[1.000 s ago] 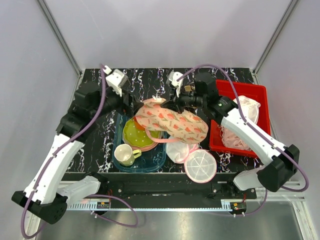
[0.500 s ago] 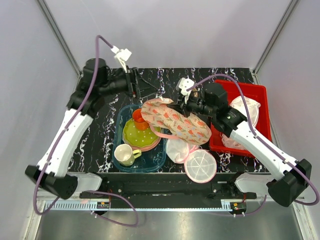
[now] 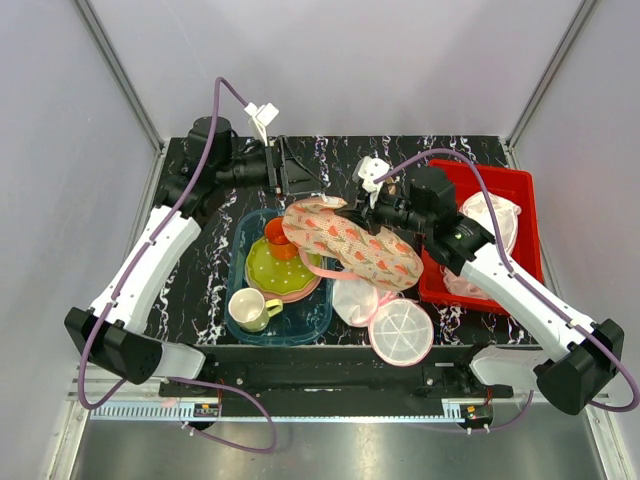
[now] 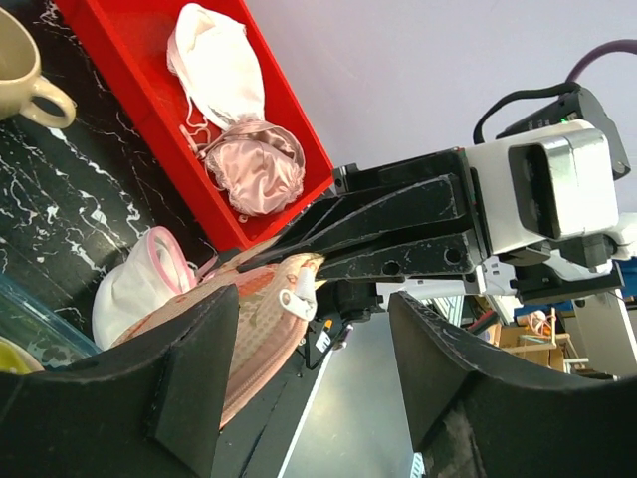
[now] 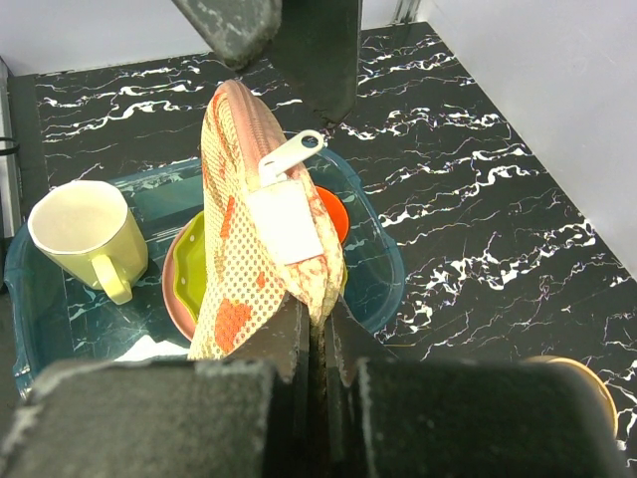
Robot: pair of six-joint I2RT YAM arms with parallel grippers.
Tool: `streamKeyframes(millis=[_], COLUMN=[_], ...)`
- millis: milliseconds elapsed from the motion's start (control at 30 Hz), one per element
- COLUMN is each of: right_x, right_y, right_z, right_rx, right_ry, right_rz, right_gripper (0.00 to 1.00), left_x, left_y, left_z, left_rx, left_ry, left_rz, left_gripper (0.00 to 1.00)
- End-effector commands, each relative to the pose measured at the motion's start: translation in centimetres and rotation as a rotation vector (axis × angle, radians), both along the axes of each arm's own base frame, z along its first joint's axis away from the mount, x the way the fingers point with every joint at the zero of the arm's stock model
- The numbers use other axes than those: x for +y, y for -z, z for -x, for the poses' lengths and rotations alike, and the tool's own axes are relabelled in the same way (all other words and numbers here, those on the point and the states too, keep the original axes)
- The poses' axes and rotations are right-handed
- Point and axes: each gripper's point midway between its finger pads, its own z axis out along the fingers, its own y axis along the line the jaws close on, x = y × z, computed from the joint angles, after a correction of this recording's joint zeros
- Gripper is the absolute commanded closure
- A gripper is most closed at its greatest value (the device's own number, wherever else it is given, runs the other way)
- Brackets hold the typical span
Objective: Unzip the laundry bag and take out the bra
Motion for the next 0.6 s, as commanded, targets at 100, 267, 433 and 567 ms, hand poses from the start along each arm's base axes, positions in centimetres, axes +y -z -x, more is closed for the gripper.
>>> streamKeyframes(millis=[100, 267, 433, 567], right_x=[0.5, 0.6, 0.5, 0.5], right_y=[-2.3, -2.3, -2.2, -2.1], right_z=[0.2, 0.3, 0.4, 0.5], right_rx=[-0.066, -0.059, -0.055, -0.050], right_ry=[-0.028, -0.032, -0.033, -0.036], right_rz=[-0.045, -0.044, -0.043, -0.038], right_gripper=[1.00, 1.00, 1.00, 1.00], left_x=[-0.1, -0.6, -1.2, -1.4], left_y=[-2.1, -2.0, -1.6, -1.7], left_z=[1.9, 1.9, 1.6, 1.4], left_rx=[-0.050, -0.049, -0.038, -0.045], left_ry=[0.068, 0.079, 0.085, 0.087], left_rz=[0.055, 0.057, 0.051, 0.051], left_gripper=[0.36, 0.39, 0.43, 0.48])
